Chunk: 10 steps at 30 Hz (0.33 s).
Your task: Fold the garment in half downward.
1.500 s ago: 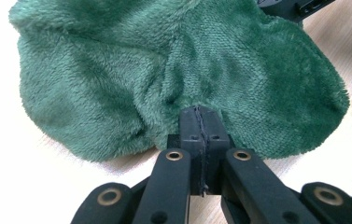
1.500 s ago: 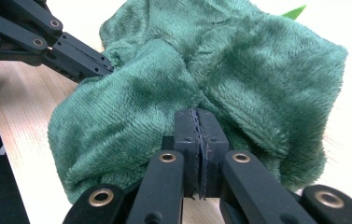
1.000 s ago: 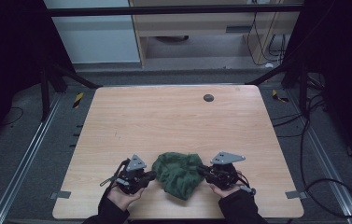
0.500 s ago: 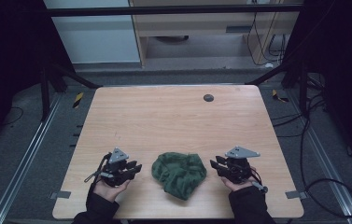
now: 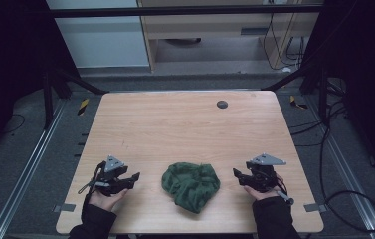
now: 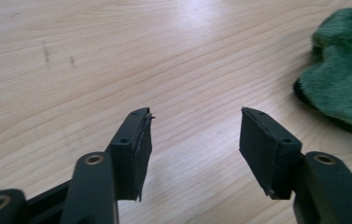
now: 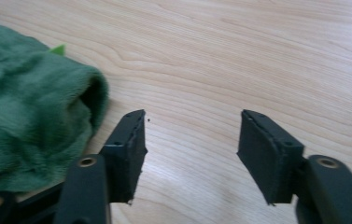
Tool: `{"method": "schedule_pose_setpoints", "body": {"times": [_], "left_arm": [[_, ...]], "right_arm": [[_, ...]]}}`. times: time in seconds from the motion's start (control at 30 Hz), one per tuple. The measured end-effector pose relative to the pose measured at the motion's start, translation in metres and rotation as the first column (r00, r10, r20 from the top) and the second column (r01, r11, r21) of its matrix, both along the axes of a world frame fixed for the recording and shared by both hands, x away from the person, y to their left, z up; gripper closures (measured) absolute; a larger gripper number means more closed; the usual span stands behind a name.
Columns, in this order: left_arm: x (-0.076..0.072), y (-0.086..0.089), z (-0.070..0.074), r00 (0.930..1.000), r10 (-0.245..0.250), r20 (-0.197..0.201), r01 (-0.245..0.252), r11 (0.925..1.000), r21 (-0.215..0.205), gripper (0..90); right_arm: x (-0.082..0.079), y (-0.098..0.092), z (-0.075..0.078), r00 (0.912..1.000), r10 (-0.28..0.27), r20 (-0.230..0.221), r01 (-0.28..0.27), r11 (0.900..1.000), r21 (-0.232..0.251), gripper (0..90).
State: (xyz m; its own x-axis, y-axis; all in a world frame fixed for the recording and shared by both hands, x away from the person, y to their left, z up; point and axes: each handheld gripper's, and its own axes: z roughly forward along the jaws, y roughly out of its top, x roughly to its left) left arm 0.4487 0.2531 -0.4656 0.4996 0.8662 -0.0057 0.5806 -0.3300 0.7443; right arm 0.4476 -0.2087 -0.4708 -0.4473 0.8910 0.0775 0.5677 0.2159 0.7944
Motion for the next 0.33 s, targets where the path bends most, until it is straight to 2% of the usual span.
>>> {"method": "schedule_pose_setpoints", "body": {"times": [0.23, 0.33], "left_arm": [[0.004, 0.008, -0.003, 0.9995, 0.030, -0.005, -0.030, 0.9995, 0.001, 37.9], [0.006, 0.011, -0.003, 0.9991, 0.042, -0.002, -0.042, 0.9991, -0.001, 36.5]], "right_arm": [[0.005, -0.011, -0.003, 0.9985, -0.053, -0.010, 0.053, 0.998, -0.030, 29.3], [0.005, -0.015, -0.004, 0.9978, -0.066, -0.011, 0.066, 0.998, -0.021, 28.4]]}}
